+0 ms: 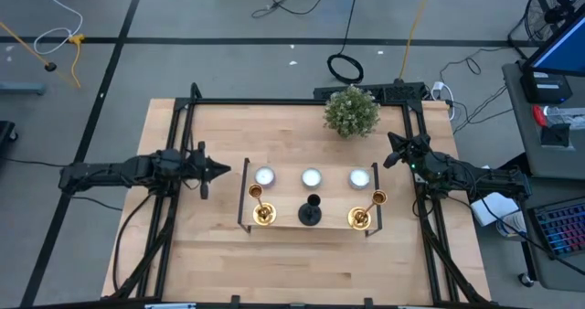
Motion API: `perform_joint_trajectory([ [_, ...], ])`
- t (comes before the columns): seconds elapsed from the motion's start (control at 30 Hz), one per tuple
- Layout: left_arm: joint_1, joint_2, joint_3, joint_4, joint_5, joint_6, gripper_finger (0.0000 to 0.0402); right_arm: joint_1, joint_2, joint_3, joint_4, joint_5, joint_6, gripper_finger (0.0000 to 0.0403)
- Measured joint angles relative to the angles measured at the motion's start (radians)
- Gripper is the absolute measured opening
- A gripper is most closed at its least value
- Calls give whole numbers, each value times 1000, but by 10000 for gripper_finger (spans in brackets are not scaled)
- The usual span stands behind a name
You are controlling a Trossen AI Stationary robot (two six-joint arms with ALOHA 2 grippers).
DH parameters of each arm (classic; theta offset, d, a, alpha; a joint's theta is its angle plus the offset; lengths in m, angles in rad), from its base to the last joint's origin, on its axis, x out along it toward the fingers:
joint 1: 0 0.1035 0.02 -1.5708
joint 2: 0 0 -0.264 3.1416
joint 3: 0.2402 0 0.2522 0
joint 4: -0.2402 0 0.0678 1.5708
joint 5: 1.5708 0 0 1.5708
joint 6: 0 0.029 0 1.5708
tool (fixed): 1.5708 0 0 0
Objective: Pick & Place candle stick holders
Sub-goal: Return to Home Position
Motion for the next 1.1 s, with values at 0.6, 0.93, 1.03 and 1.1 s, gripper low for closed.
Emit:
perform_joint_trajectory([
  [0.6,-7,2,0,3,0,-8,26,0,0,0,0,0,0,4],
  [0.93,-7,1,0,3,-1,-6,26,0,0,0,0,0,0,4],
  [1.03,-7,2,0,3,-1,-6,26,0,0,0,0,0,0,4],
  [1.1,-7,2,0,3,-1,-6,26,0,0,0,0,0,0,4],
])
